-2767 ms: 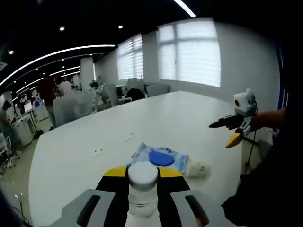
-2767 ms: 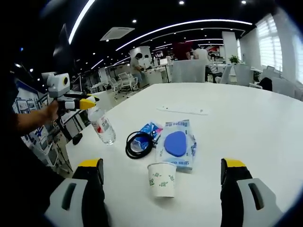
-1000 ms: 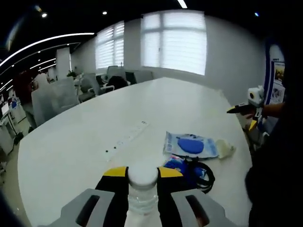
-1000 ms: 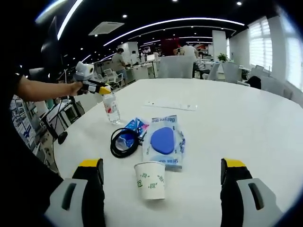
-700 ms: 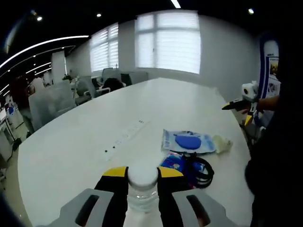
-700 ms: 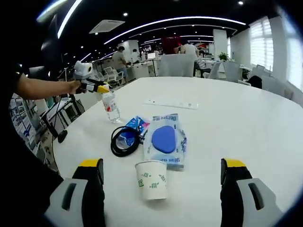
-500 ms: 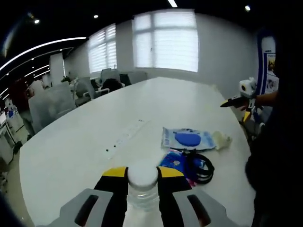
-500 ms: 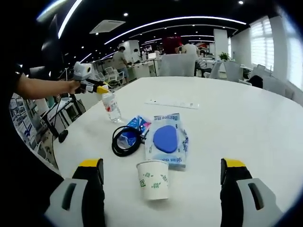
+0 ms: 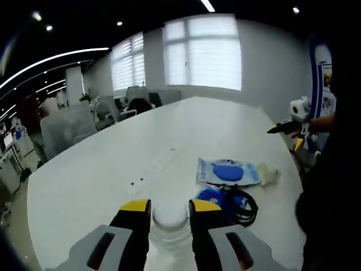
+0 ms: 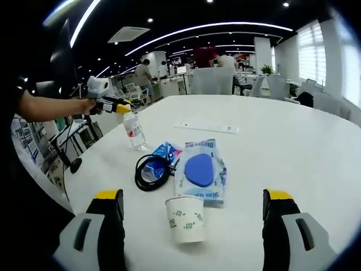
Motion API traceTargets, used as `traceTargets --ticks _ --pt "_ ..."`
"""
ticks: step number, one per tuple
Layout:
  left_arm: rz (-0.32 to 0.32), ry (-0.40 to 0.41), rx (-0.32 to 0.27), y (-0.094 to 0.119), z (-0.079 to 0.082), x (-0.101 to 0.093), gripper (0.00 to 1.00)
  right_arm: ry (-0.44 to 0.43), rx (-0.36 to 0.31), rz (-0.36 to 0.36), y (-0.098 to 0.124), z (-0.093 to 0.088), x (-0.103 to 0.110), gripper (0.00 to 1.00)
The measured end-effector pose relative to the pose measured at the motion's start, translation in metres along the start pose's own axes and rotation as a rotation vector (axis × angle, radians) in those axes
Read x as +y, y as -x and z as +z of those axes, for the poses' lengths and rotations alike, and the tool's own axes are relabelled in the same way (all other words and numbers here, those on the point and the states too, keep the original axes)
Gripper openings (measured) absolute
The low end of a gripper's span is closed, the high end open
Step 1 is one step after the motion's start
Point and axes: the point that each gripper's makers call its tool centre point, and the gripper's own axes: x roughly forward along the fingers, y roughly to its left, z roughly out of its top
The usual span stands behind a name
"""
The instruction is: Arrange the tabletop items into an orderly group along one side of the table until the central work area is clear of visible clutter.
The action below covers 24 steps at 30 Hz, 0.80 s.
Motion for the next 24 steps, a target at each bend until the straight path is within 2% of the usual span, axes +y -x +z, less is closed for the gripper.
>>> traceTargets --ticks 3,6,7,8,10,12,17,20,22,24 --pt "0.014 0.002 -0.024 0.007 0.012 -0.004 0.38 -0.003 -0.009 0.003 0.002 0.002 -0.001 0.99" --pt "0.082 -0.015 -0.045 0.014 0.021 0.0 0.4 -0.007 -0.02 0.006 0.005 0.004 0.0 1.0" --pt "0.083 -0.007 -0.047 0.017 0.023 -0.002 0.44 -0.012 -0.025 0.006 0.007 0.005 0.0 1.0" --pt "0.068 0.045 -0.085 0.018 0.03 -0.01 0.5 -0.017 -0.036 0.006 0.009 0.006 0.0 1.0" --pt "0.07 0.034 -0.071 0.019 0.031 -0.017 0.57 -0.017 -0.045 0.007 0.012 0.008 0.001 1.0" --pt "0.062 0.012 -0.058 0.019 0.03 -0.025 0.57 -0.011 -0.049 0.003 0.014 0.008 0.001 1.0" --pt "-0.026 0.0 -0.021 0.007 0.024 -0.069 0.63 -0.006 -0.07 0.002 0.023 0.012 0.0 1.0" --pt "-0.116 0.019 -0.024 -0.004 0.024 -0.104 0.7 -0.003 -0.078 0.003 0.028 0.013 -0.001 1.0" --pt "-0.193 0.047 0.006 -0.015 0.016 -0.132 0.75 -0.001 -0.085 0.004 0.031 0.014 -0.002 1.0" --pt "-0.251 0.024 0.026 -0.025 0.006 -0.156 0.74 -0.002 -0.093 0.002 0.034 0.015 -0.002 1.0"
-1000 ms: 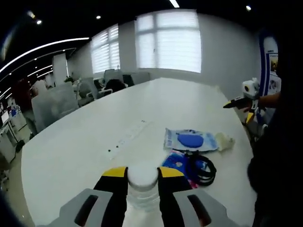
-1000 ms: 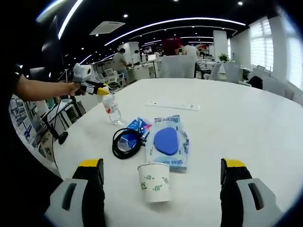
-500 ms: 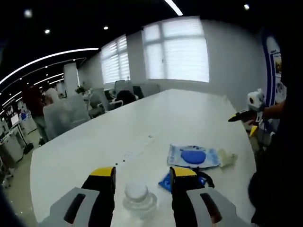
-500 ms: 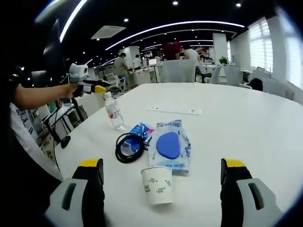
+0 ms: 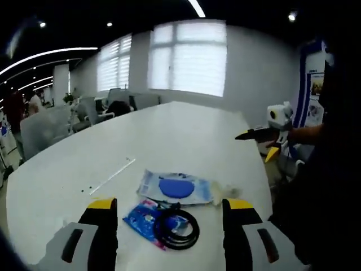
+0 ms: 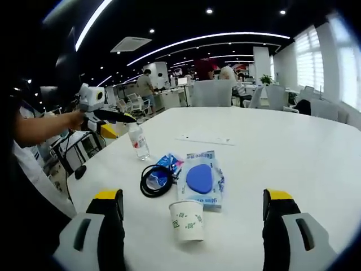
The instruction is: Arrange the tabletop items into an orderly group along one side of the table until the central work area is clear of visible clutter.
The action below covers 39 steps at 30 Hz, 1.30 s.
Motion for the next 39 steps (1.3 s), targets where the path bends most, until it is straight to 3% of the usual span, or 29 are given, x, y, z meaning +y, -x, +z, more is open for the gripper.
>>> traceTargets --ticks 4,7,13,20,26,30,39 --pt "-0.112 0.024 0.031 -0.031 -0.014 -0.039 0.77 -0.001 -0.007 0.003 0.004 -0.001 0.0 1.0" --pt "-0.137 0.036 0.046 -0.049 -0.024 -0.048 0.79 0.025 0.0 -0.001 0.006 -0.004 0.0 1.0" --pt "-0.207 0.1 0.046 -0.077 -0.027 -0.076 0.84 0.029 0.005 0.006 0.01 -0.01 0.003 0.99" --pt "-0.237 0.15 0.06 -0.108 -0.033 -0.093 0.69 0.018 -0.002 0.013 0.013 -0.01 0.01 0.98" --pt "-0.278 0.205 0.071 -0.131 -0.036 -0.109 0.5 0.019 -0.007 0.022 0.017 -0.01 0.013 0.97" --pt "-0.276 0.227 0.066 -0.142 -0.038 -0.106 0.37 0.019 -0.003 0.021 0.019 -0.012 0.012 0.96" --pt "-0.27 0.359 0.071 -0.157 -0.041 -0.092 0.27 0.005 -0.025 0.009 0.027 -0.011 0.011 0.95"
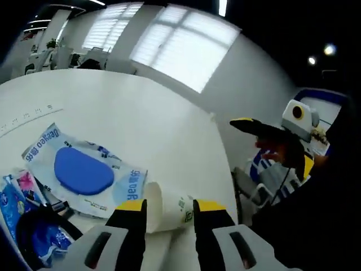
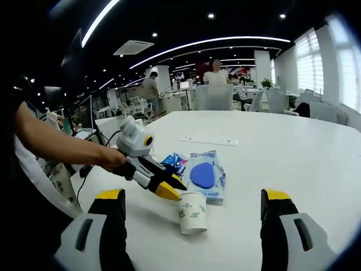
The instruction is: Arrange the tabletop items into an orderly group along one side of the table until the central work area is clear of visible clutter.
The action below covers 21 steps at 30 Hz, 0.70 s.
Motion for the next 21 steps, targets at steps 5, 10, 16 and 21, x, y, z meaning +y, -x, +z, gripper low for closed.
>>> traceTargets --ticks 5,10,16,21 --pt "-0.007 0.055 0.01 -0.005 -0.006 0.001 0.24 -0.013 -0.007 -0.004 0.001 -0.002 -0.001 0.94" --pt "0.021 0.055 0.022 -0.012 -0.011 0.0 0.15 -0.019 -0.008 0.002 -0.001 -0.002 0.001 0.94" --pt "0.01 0.029 0.026 -0.01 -0.009 -0.006 0.08 -0.034 -0.014 0.004 -0.003 -0.002 0.001 0.94" --pt "-0.029 0.012 0.027 -0.008 -0.008 -0.014 0.04 -0.035 -0.014 0.0 -0.004 -0.002 0.001 0.93"
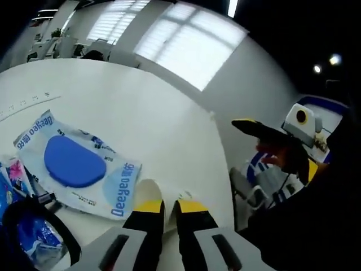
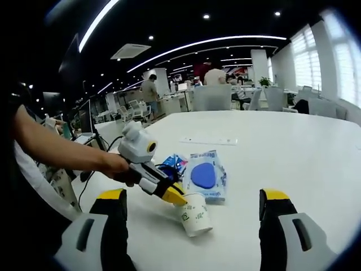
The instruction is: Arrange the tabletop items into an orderly group along one side of the table until the central work area is clear of visible clutter.
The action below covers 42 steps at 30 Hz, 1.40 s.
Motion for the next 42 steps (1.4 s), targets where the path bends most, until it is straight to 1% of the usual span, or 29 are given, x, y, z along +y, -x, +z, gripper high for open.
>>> traceTargets --ticks 3,5,6,7,8,9,10,12,15,18,20,22,24,27,29,31,34,38,42 --pt "-0.005 -0.032 0.001 0.0 0.001 -0.004 0.02 -0.003 -0.002 0.002 -0.001 0.0 0.001 0.93" --pt "-0.028 -0.029 -0.002 0.001 0.002 -0.01 0.01 -0.004 -0.002 0.002 -0.002 0.0 0.001 0.93" --pt "-0.042 -0.027 -0.012 0.001 0.004 -0.014 0.0 -0.004 -0.003 0.003 -0.002 0.0 0.001 0.94" --pt "-0.084 -0.018 -0.035 0.002 0.009 -0.024 0.0 -0.003 -0.007 0.001 -0.002 0.001 0.001 0.94" --pt "-0.077 -0.042 -0.042 0.002 0.011 -0.025 0.0 0.0 -0.01 -0.004 -0.002 0.002 0.0 0.94" --pt "-0.058 -0.072 -0.027 0.002 0.01 -0.024 0.0 -0.001 -0.011 -0.006 -0.002 0.002 0.0 0.94" --pt "-0.067 -0.088 -0.006 0.001 0.008 -0.028 0.0 -0.002 -0.013 -0.007 -0.002 0.002 -0.001 0.95" --pt "-0.088 -0.092 0.006 0.001 0.007 -0.035 0.0 -0.002 -0.018 -0.011 -0.002 0.003 -0.003 0.96" --pt "-0.101 -0.12 0.012 0.003 0.008 -0.041 0.0 -0.008 -0.026 -0.018 -0.002 0.004 -0.006 0.97" --pt "-0.12 -0.143 -0.002 0.006 0.016 -0.05 0.0 -0.021 -0.032 -0.024 -0.001 0.005 -0.009 0.98" --pt "-0.127 -0.165 -0.001 0.009 0.021 -0.055 0.0 -0.023 -0.036 -0.029 -0.001 0.006 -0.011 0.98" --pt "-0.125 -0.218 0.006 0.015 0.028 -0.059 0.0 -0.023 -0.041 -0.035 -0.001 0.007 -0.013 0.98" --pt "-0.125 -0.24 0.01 0.02 0.034 -0.06 0.0 -0.021 -0.044 -0.038 -0.002 0.008 -0.015 0.99" --pt "-0.111 -0.286 0.006 0.031 0.046 -0.059 0.0 -0.03 -0.059 -0.02 -0.003 0.012 -0.014 1.0" --pt "-0.102 -0.311 0.006 0.036 0.05 -0.058 0.0 -0.024 -0.087 -0.015 -0.004 0.018 -0.014 1.0" --pt "-0.09 -0.333 0.01 0.044 0.057 -0.054 0.0 -0.024 -0.094 -0.009 -0.005 0.021 -0.012 1.0" --pt "-0.052 -0.384 0.022 0.058 0.066 -0.044 0.0 -0.022 -0.091 -0.009 -0.007 0.021 -0.014 1.0" --pt "-0.005 -0.43 0.062 0.077 0.07 -0.029 0.0 -0.026 -0.095 -0.01 -0.009 0.022 -0.015 1.0" --pt "0.057 -0.455 0.109 0.099 0.071 -0.007 0.0 -0.031 -0.101 -0.012 -0.01 0.022 -0.016 1.0"
